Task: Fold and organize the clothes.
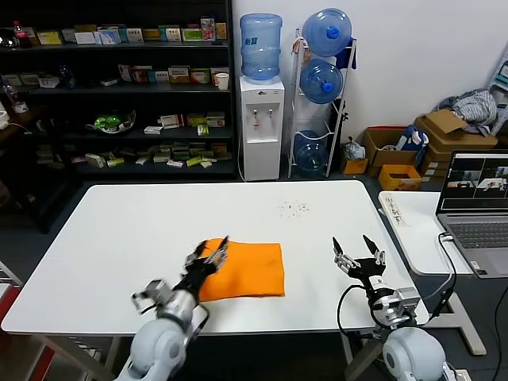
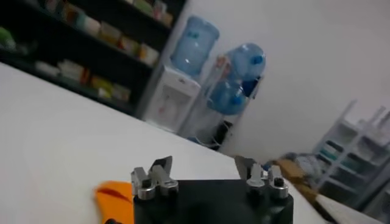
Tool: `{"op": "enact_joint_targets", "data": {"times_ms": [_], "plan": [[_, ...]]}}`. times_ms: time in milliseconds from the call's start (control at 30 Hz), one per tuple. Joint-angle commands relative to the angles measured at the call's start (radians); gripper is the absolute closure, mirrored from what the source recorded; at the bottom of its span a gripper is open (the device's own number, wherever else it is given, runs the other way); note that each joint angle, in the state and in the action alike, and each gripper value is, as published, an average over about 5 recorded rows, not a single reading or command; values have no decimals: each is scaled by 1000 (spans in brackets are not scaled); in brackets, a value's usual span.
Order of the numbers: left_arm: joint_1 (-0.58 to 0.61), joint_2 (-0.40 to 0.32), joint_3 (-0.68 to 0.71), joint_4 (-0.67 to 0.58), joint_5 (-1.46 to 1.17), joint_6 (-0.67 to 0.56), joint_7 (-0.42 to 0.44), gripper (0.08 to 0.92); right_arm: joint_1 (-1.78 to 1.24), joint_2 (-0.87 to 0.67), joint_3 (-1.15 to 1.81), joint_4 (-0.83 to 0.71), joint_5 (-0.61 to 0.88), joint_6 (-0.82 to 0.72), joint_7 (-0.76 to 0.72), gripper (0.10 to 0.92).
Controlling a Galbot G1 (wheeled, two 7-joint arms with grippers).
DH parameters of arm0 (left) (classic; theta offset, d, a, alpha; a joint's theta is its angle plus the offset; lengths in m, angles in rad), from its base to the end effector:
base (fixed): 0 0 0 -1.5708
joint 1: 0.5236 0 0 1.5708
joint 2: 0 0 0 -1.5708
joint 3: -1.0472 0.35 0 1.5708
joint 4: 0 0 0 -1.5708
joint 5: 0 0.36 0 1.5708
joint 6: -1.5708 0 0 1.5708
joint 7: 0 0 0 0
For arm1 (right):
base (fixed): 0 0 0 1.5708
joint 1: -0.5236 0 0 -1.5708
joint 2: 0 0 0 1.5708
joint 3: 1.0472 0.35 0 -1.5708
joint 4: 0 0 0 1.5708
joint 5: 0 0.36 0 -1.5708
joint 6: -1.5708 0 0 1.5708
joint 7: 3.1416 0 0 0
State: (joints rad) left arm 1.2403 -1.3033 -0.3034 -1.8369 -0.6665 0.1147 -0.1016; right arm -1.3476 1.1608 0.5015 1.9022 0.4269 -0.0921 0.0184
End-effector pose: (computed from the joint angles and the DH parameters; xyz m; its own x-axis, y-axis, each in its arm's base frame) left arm 0.2815 -0.0057 -0.3264 -0.9639 0.2304 0.1334 0.1539 0.8911 -0.4269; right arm 0.2610 -0.0859 -0.3076 -0.9864 -0.1339 0.0953 -0.1305 0.9906 0.0417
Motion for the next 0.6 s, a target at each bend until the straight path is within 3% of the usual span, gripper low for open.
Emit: {"op": "enact_joint_targets", "data": {"times_ms": [33, 267, 600], "plan": [[424, 37, -440, 155, 340, -658, 384, 231, -171, 18, 160, 17, -176, 265, -168, 203], [417, -15, -496, 158, 223, -677, 464, 178, -189, 100, 208, -22, -169, 319, -213, 203], [410, -30, -487, 112, 233, -679, 461, 177, -190, 154, 211, -40, -166, 378, -187, 203]]}}
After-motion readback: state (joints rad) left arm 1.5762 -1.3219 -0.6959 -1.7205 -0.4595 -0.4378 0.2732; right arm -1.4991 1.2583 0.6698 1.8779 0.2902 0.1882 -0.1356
